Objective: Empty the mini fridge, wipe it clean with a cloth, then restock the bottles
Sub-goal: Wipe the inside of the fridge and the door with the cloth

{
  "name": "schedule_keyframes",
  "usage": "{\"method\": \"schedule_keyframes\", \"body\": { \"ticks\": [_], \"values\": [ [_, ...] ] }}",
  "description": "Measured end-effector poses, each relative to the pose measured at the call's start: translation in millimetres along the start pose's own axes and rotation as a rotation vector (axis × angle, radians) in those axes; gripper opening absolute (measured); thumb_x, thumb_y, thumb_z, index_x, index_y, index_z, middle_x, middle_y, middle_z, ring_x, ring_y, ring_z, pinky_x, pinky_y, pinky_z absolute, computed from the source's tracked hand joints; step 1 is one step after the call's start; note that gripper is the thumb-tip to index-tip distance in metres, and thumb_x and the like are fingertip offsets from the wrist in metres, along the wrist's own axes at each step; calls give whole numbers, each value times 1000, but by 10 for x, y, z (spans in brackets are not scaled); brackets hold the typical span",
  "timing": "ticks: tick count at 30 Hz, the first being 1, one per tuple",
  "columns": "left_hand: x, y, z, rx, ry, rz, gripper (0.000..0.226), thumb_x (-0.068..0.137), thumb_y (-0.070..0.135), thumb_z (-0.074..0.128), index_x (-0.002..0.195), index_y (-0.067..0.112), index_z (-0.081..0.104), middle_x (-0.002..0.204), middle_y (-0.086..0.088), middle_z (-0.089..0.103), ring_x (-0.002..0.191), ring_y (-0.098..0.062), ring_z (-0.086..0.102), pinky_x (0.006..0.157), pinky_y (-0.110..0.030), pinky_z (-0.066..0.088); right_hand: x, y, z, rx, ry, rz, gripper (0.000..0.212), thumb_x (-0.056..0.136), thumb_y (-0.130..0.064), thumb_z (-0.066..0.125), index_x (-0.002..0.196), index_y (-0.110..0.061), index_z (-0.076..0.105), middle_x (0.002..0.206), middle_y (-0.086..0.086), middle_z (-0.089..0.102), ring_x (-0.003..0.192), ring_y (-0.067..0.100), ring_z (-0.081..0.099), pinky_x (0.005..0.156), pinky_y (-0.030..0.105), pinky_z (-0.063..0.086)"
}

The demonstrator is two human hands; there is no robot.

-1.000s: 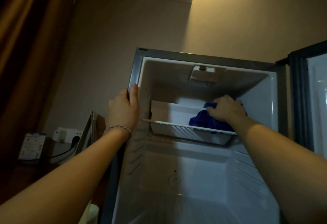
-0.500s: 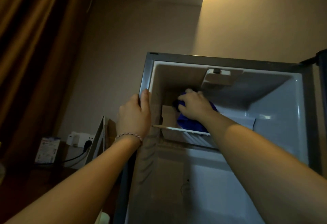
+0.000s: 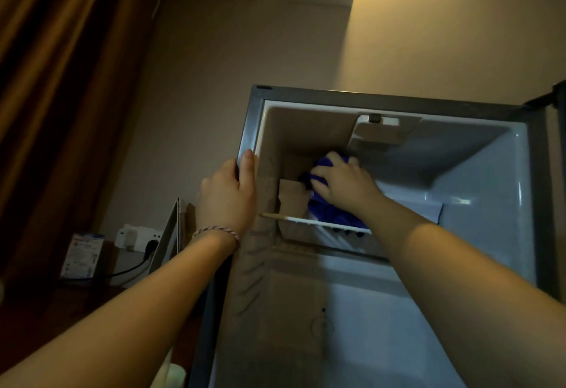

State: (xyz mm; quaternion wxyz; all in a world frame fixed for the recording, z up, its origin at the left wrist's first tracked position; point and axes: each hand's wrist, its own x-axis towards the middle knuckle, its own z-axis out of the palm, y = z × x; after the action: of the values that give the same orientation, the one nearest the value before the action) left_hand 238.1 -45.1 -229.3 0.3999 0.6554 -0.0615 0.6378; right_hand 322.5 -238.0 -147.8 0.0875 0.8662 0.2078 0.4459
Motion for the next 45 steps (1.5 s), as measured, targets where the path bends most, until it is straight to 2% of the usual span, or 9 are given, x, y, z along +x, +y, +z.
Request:
{"method": "schedule_keyframes", "body": {
  "ticks": [11, 15, 19, 22, 35, 38, 40, 42, 45],
  "values": [
    [-28, 48, -16, -22, -3, -16, 47, 103, 48, 33, 68, 22, 49, 57, 2, 49, 47, -8, 44, 50, -23, 32, -410, 519, -57, 23, -100, 297, 47, 100, -56, 37, 140, -33, 46, 146, 11, 31, 124, 49, 34, 101, 50, 37],
    [-55, 90, -32, -4, -13, -27, 47, 103, 49, 30, 68, 23, 47, 57, 3, 47, 48, -8, 43, 50, -23, 30, -483, 422, -85, -87, -157, 181, 50, 95, -57, 43, 138, -32, 44, 140, 10, 32, 123, 43, 39, 100, 50, 33],
    [-88, 93, -40, -22, -27, -47, 48, 103, 51, 28, 72, 22, 50, 59, 0, 50, 50, -12, 47, 51, -25, 34, -634, 401, -251, 66, -259, 105, 33, 84, -59, 48, 111, -41, 53, 115, 1, 41, 111, 38, 48, 92, 48, 43],
    [-149, 42, -40, -9, -23, -58, 48, 102, 53, 27, 77, 21, 51, 62, -3, 54, 53, -16, 51, 50, -27, 34, -762, 478, -350, 148, -229, 80, 27, 88, -46, 57, 111, -33, 62, 104, 3, 47, 100, 31, 54, 89, 42, 47],
    [-276, 38, -55, 47, -44, -127, 44, 103, 51, 25, 96, 16, 50, 70, -3, 52, 57, -16, 49, 49, -27, 30, -1021, 777, -699, -394, -364, 216, 34, 99, -39, 48, 129, -25, 53, 138, 10, 34, 118, 46, 37, 98, 49, 42],
    [-365, 125, -30, 66, -29, -149, 40, 103, 48, 31, 113, 13, 50, 97, -9, 59, 78, -20, 56, 59, -32, 41, -1059, 774, -666, -389, -382, 227, 43, 101, -45, 42, 140, -29, 45, 147, 9, 28, 124, 46, 34, 101, 47, 39],
    [-485, 172, 0, 167, -14, -113, 51, 101, 47, 37, 133, 8, 43, 125, -17, 53, 112, -30, 54, 85, -45, 48, -1080, 789, -630, -317, -350, 224, 44, 101, -44, 41, 143, -30, 43, 149, 8, 27, 122, 45, 37, 104, 47, 37],
    [-590, 251, 38, 239, -64, -69, 64, 100, 48, 39, 149, 9, 26, 150, -22, 32, 139, -38, 31, 111, -54, 31, -1086, 821, -588, -259, -313, 225, 42, 100, -43, 42, 141, -31, 46, 146, 9, 30, 118, 44, 43, 106, 48, 36],
    [-728, 376, 176, 315, -160, 167, 61, 100, 49, 30, 152, 19, 21, 162, -16, 11, 149, -39, 3, 114, -58, -2, -1097, 805, -545, -87, -271, 272, 35, 98, -42, 48, 131, -31, 52, 135, 11, 37, 110, 43, 50, 100, 46, 41]
  ]
}}
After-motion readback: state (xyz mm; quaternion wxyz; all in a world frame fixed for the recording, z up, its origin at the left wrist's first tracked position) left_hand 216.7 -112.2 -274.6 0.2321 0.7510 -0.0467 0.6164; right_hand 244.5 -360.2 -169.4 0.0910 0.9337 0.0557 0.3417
